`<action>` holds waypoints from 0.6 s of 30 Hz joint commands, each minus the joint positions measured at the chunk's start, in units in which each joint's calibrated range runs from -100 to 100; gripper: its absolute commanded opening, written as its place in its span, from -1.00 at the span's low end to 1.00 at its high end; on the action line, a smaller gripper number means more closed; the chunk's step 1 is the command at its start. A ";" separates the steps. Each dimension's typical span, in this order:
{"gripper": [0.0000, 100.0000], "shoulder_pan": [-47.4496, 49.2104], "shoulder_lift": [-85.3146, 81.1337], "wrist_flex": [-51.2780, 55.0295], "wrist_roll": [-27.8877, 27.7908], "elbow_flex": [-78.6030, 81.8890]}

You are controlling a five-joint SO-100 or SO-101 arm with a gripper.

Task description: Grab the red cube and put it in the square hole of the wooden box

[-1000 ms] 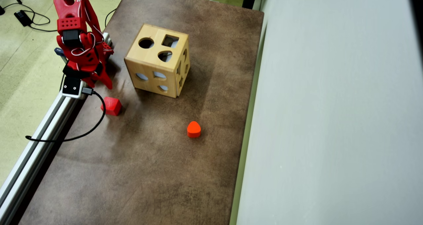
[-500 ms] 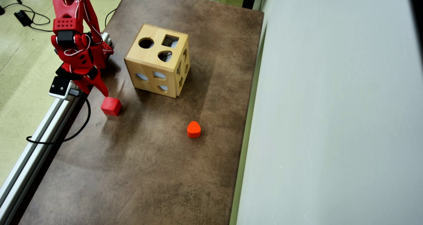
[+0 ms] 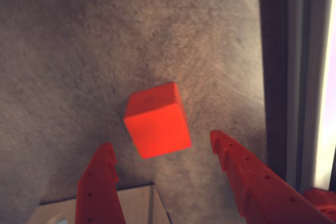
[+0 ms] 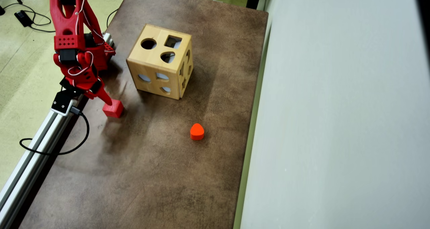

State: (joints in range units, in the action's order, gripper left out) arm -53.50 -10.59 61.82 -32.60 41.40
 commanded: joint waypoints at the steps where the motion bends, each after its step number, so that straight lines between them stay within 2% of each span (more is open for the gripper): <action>1: -0.42 1.72 3.76 0.14 0.29 -5.00; 18: -0.42 6.77 6.39 0.30 -1.22 -4.19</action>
State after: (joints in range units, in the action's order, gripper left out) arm -47.32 -3.73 61.82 -32.55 38.87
